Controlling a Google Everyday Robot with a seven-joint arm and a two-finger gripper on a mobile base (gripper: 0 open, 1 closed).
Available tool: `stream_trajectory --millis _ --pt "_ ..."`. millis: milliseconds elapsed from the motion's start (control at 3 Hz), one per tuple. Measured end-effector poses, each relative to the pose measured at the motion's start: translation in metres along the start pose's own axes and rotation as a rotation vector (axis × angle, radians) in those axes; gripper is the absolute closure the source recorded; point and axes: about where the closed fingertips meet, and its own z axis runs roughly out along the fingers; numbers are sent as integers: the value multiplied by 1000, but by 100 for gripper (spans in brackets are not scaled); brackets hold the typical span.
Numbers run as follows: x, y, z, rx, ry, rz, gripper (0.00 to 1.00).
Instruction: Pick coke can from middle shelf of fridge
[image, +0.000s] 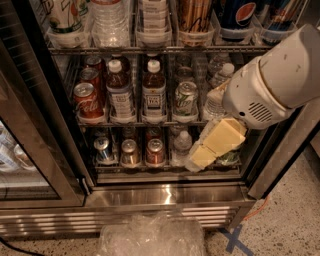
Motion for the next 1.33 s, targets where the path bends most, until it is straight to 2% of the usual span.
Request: stream_trajectory --millis 333,667,1000,1333 --pt "0 0 0 0 0 0 0" --pt "-24 10 14 -1 -49 -11 0" --pt "-65 41 55 -55 -162 51 0" --pt "-104 63 97 -96 -272 192 0"
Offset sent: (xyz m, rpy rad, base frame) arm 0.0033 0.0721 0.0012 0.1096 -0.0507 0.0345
